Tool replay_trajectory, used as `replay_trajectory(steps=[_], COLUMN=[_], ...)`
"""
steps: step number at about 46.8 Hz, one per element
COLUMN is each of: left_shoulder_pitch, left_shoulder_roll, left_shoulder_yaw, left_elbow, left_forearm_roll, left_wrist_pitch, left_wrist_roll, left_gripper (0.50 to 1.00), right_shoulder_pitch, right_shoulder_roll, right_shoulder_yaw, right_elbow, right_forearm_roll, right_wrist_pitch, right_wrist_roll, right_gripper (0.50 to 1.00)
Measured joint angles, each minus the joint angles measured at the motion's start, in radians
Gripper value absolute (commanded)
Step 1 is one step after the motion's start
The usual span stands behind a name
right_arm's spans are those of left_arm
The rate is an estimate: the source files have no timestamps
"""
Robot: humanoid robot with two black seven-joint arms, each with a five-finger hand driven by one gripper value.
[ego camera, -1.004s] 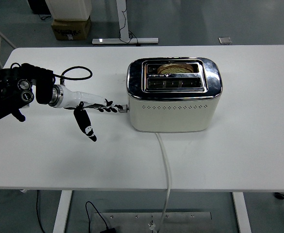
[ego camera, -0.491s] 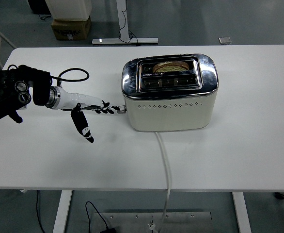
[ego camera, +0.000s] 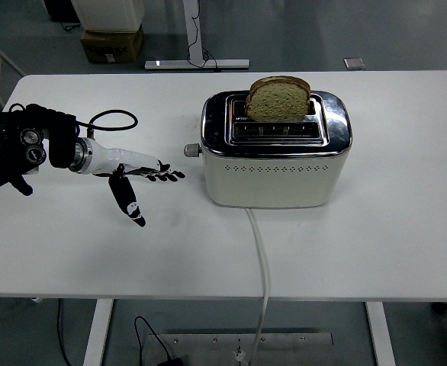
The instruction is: Press down toaster
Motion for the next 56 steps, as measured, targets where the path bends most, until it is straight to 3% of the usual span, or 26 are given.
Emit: replay_trajectory(steps=[9,26,39,50,56], left_shoulder_pitch=[-0.031,-0.261,-0.341,-0.338,-0.321], left_shoulder_roll=[0.065,0.117,0.070,0.006,-0.006], left_shoulder_yaw=[-0.005,-0.007,-0.034,-0.085,-0.102], left_elbow=[-0.003,0.001,0.124,0.223,0.272], left_forearm_roll=[-0.050,-0.302,-0.511,-0.651,-0.798], left_wrist_pitch=[-0.008,-0.008,0.012,0.099,0.117], left_wrist_roll=[-0.005,-0.009,-0.009,-0.014,-0.031], left_gripper=[1.000,1.000,1.000,1.000,1.000], right_shoulder_pitch=[0.000,-0.001,0.000,0.000,0.000], right_shoulder_roll=[0.000,0.000,0.000,0.000,0.000], right_shoulder_yaw=[0.000,0.000,0.000,0.000,-0.001], right_elbow=[0.000,0.000,0.000,0.000,0.000], right_forearm_roll=[0.000,-0.001,-0.003,-0.003,-0.002], right_wrist_pitch=[0.000,0.000,0.000,0.000,0.000], right_wrist_roll=[0.000,0.000,0.000,0.000,0.000], right_gripper=[1.000,0.998,1.000,0.998,1.000])
